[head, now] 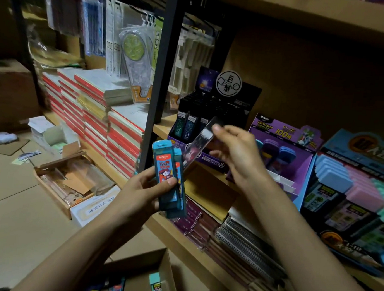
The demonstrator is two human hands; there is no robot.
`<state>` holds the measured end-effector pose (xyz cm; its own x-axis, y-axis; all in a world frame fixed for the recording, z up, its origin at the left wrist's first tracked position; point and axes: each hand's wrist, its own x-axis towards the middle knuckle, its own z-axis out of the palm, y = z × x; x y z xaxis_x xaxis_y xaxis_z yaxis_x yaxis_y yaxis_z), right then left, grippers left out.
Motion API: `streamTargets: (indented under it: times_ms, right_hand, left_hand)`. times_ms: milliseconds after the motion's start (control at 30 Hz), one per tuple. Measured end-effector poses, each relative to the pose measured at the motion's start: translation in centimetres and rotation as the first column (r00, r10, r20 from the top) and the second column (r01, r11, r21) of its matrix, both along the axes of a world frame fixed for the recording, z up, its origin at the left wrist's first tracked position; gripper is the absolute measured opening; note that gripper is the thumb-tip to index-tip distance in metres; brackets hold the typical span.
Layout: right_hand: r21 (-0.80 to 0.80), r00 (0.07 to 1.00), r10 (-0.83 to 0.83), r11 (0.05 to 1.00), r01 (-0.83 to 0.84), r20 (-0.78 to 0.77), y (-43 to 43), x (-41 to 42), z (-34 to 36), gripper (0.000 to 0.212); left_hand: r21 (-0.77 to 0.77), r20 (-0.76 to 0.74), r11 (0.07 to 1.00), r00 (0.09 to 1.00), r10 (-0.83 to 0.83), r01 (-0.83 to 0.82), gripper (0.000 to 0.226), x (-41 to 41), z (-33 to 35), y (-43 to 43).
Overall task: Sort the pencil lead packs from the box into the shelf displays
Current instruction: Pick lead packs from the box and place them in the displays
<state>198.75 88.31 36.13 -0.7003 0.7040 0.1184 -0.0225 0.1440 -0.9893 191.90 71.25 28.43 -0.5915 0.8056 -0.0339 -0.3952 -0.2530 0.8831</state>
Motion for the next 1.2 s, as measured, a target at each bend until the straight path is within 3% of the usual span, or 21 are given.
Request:
streamTargets:
  times_ms: [67,200,400,533,733,833,967,1033,1067,1133,1200]
  right_hand:
    - [0.071,0.994,-0.080,0.994,0.086,-0.076,1.6,-0.6,1.2,0.010]
    - [0.407,0.974,-0.194,0.885,0.226,-0.121,3.7,-2.7,2.0,0.005]
    - [0.640,0.980,-0.196,0.750,0.168,-0.027,4.5,-4.7,0.4,0.020]
    - [0.634,0.983,-0.185,0.762,0.131,0.019,4.9,-5.3,-0.4,0.019]
    - [0.509,0.971,-0.208,0.852,0.121,0.117,6.0,-6.3,-0.9,0.025]
    - [0.628,0.940,-0.261,0.775,0.068,0.220,5.8,-6.5,0.0,0.021]
    - [0.723,0.813,-0.342,0.678,-0.133,0.471,4.1,-4.5,0.9,0.032]
    - [0.706,0.846,-0.268,0.688,-0.166,0.461,2.1,-2.5,0.3,0.031]
    - [0.654,0.885,-0.176,0.737,-0.172,0.431,1.0,-1.4,-0.2,0.032]
    - [0.479,0.936,0.023,0.855,-0.200,0.350,-1.4,0.5,-0.9,0.033]
    - [0.347,0.951,0.153,0.906,-0.244,0.270,-2.8,2.0,-1.7,0.021]
  left_hand:
    - [-0.004,0.010,0.999,0.999,0.035,-0.035,0.038,-0.3,-0.1,0.0]
    - [0.006,0.033,0.997,0.996,0.080,-0.080,0.033,-1.0,0.0,-0.1]
    - [0.007,0.034,0.993,0.993,0.114,-0.114,0.039,-1.6,-0.2,-0.6]
    - [0.004,0.031,0.993,0.993,0.116,-0.116,0.040,-1.7,-0.3,-0.6]
    - [0.012,0.023,0.993,0.993,0.116,-0.117,0.032,-1.4,-0.2,-0.4]
    - [0.003,0.007,0.994,0.994,0.111,-0.111,0.029,-1.3,0.0,-0.3]
    - [0.003,-0.044,0.996,0.995,0.093,-0.093,0.029,-0.8,0.0,-0.3]
    - [0.007,-0.080,0.997,0.994,0.073,-0.072,0.032,-0.4,0.0,-0.3]
    - [0.006,-0.108,0.998,0.993,0.057,-0.056,0.033,-0.2,0.0,-0.3]
    - [-0.008,-0.162,1.000,0.986,0.024,-0.026,0.036,0.3,-0.1,-0.1]
    - [-0.021,-0.190,1.000,0.982,-0.006,0.002,0.038,0.8,-0.3,0.2]
